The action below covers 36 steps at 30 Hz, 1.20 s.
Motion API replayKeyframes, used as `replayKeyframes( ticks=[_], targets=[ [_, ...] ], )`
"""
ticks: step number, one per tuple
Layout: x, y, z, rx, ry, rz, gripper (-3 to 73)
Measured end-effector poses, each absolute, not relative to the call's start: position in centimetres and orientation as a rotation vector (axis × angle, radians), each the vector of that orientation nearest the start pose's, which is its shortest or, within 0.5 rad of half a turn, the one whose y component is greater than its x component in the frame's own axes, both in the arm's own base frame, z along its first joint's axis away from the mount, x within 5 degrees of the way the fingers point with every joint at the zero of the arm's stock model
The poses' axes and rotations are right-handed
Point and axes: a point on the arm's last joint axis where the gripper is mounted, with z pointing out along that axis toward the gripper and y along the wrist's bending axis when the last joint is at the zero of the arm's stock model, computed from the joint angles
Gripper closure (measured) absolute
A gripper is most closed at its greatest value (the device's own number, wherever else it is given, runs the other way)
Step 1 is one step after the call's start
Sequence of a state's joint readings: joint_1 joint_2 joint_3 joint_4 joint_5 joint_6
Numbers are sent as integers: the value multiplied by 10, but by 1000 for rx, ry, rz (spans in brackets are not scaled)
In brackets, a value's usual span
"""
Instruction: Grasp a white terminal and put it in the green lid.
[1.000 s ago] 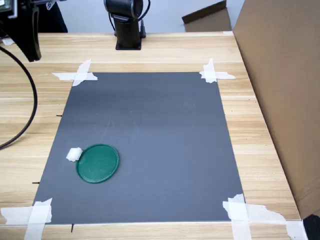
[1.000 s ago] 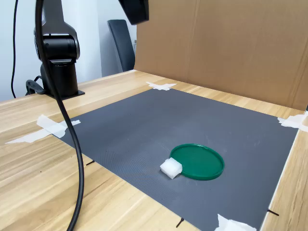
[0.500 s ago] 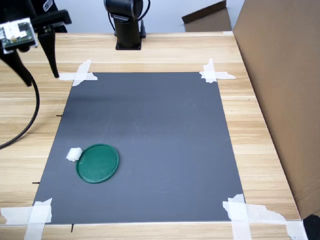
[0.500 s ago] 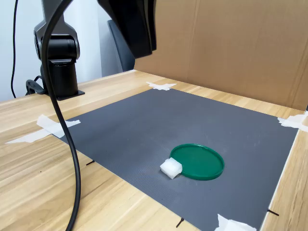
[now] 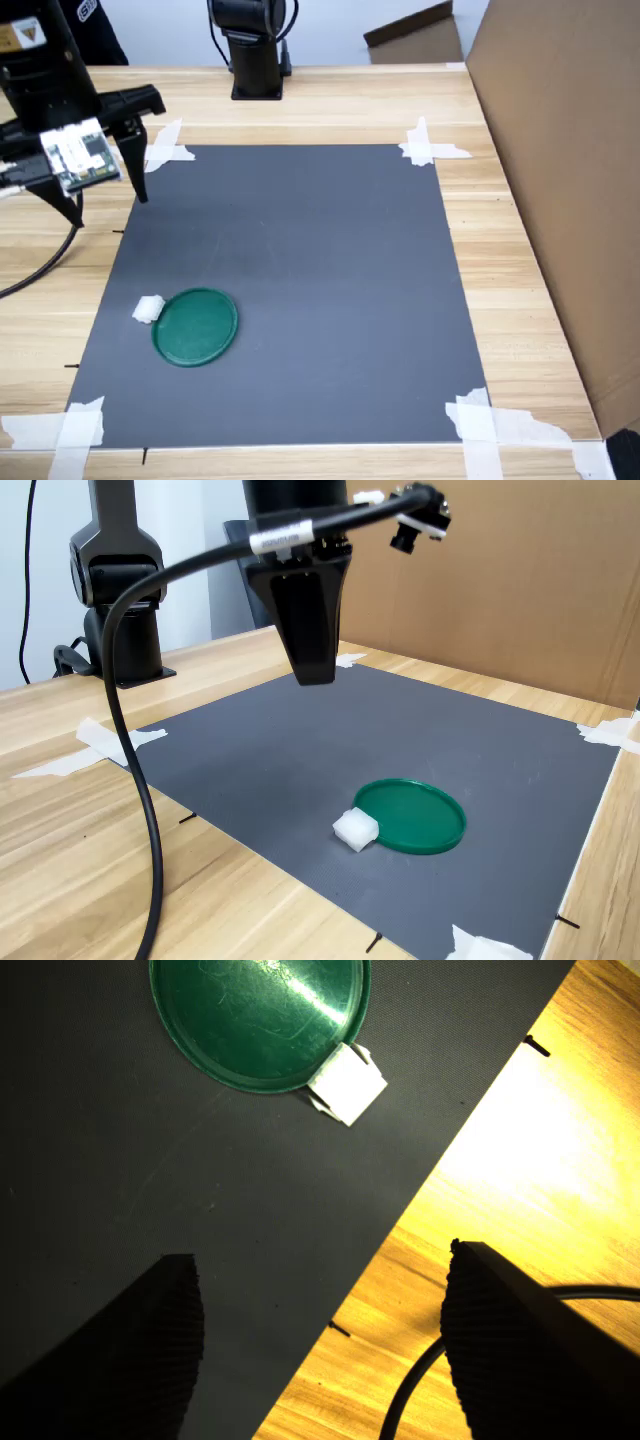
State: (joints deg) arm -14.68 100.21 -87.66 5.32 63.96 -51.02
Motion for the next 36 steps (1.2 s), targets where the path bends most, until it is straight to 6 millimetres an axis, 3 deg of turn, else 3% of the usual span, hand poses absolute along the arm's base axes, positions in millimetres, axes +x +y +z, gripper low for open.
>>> replayKeyframes(
  ticks=[13,16,21,27,36],
  targets=[
    [364,-88,291,-747,2701,-152,96],
    [376,-92,270,-802,2725,-134,96],
    [391,-86,272,-880,2688,-190,96],
    [399,-67,261,-955,2703,-164,96],
    [400,-71,229,-1000,2718,-203,103]
  ],
)
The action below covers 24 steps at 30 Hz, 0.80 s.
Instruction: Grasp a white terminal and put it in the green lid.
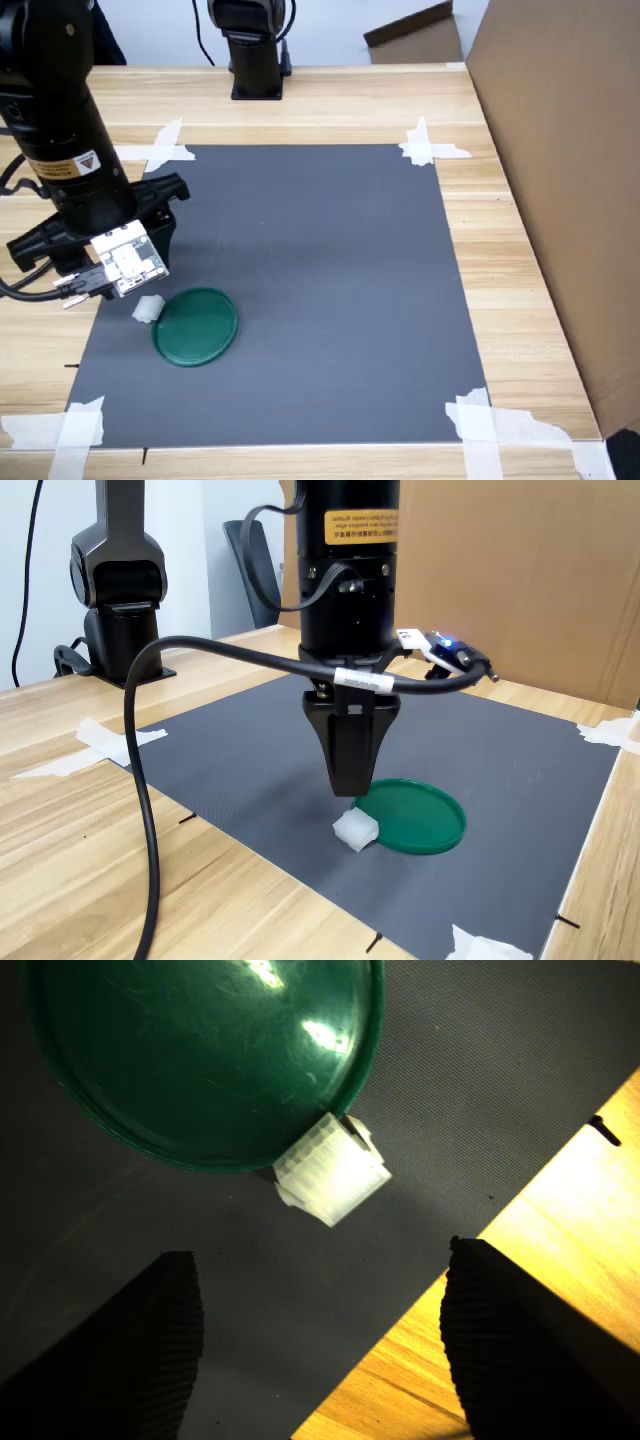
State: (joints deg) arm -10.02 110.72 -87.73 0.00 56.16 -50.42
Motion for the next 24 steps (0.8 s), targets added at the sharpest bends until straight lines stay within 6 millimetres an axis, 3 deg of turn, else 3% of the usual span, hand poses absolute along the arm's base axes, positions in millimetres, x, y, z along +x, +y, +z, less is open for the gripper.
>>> replayKeyframes(
  ticks=[5,9,14,24],
  targets=[
    [403,-70,230,-975,2694,-212,117],
    [405,-72,227,-861,2717,-214,120],
    [409,-74,207,-826,2776,-165,120],
    [414,-75,195,-810,2777,-144,120]
  ],
)
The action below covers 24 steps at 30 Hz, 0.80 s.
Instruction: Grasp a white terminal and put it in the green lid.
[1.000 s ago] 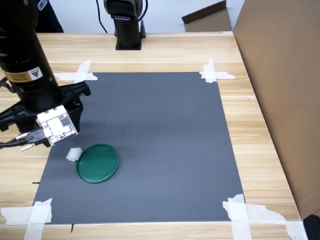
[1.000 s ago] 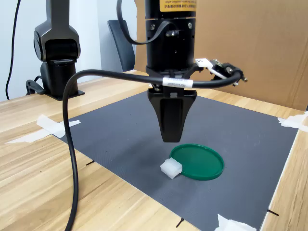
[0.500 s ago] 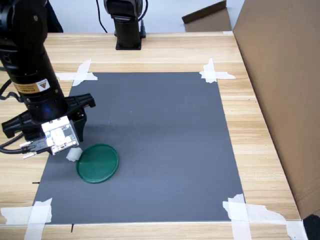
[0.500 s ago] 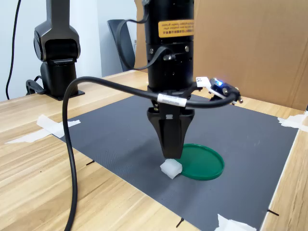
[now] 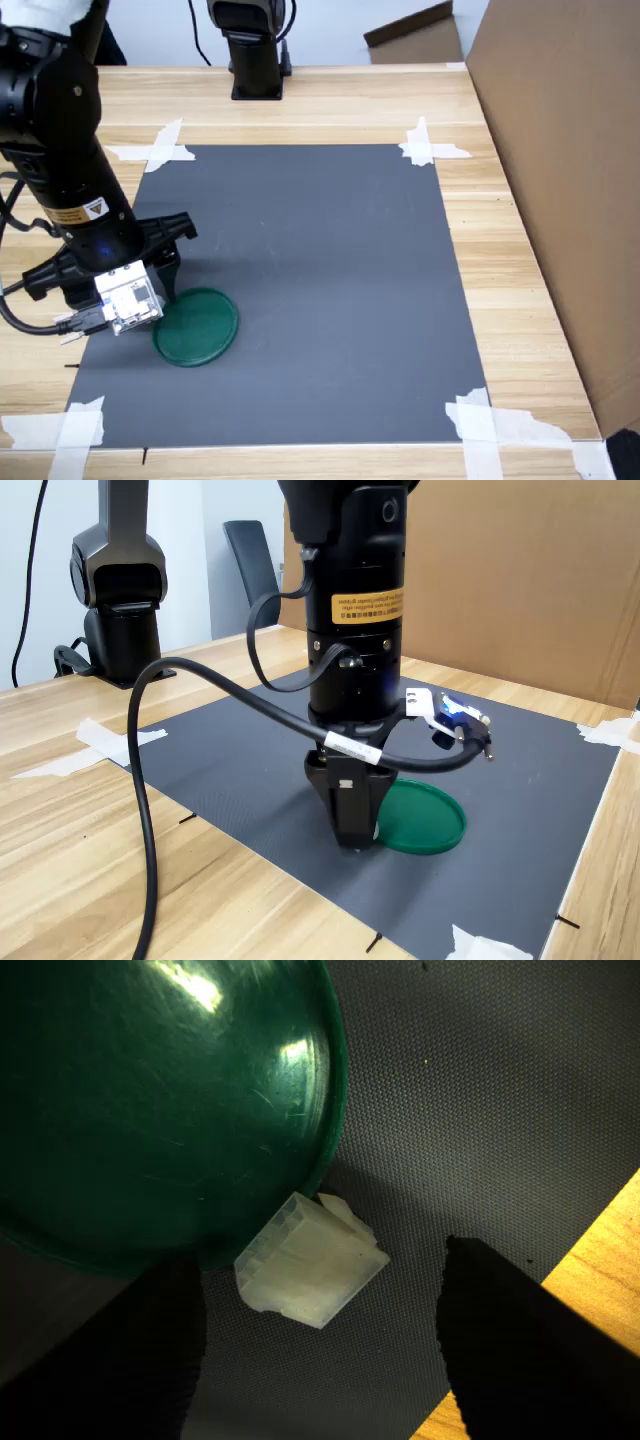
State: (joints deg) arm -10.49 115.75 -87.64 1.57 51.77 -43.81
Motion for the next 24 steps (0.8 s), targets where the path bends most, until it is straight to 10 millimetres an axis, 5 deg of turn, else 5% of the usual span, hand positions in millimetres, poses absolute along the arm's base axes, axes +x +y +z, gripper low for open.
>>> replayKeyframes(
  ticks=[24],
  targets=[
    [416,-75,183,-804,2801,-116,150]
  ],
)
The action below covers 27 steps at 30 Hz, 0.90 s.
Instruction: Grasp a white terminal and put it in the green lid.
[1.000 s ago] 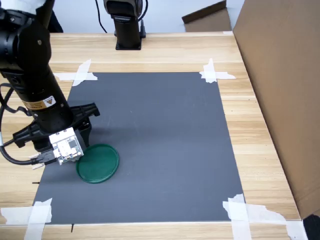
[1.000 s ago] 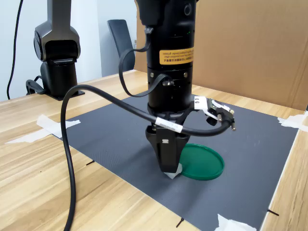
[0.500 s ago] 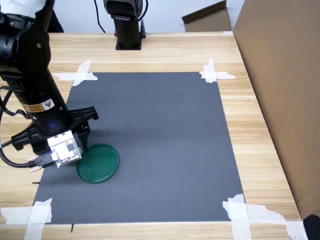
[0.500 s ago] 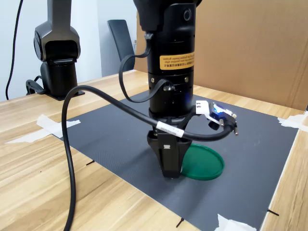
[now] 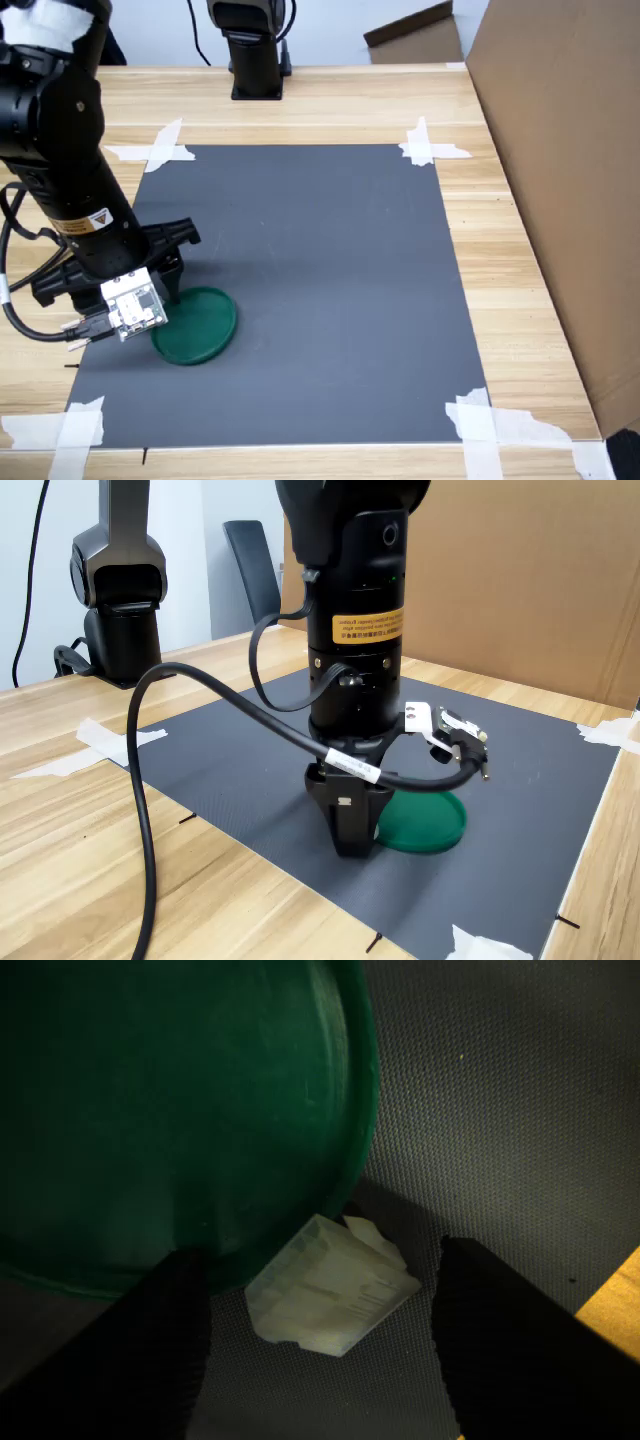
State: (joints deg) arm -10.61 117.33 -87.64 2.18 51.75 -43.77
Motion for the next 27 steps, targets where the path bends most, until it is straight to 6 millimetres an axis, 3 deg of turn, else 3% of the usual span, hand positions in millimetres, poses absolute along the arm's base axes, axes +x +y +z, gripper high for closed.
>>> replayKeyframes(
  ticks=[8,9,13,23,27],
  targets=[
    [415,-74,182,-798,2808,-102,210],
    [415,-74,182,-795,2811,-100,254],
    [415,-74,182,-776,2818,-92,311],
    [414,-74,185,-764,2819,-91,328],
    [412,-73,197,-755,2793,-104,328]
  ],
)
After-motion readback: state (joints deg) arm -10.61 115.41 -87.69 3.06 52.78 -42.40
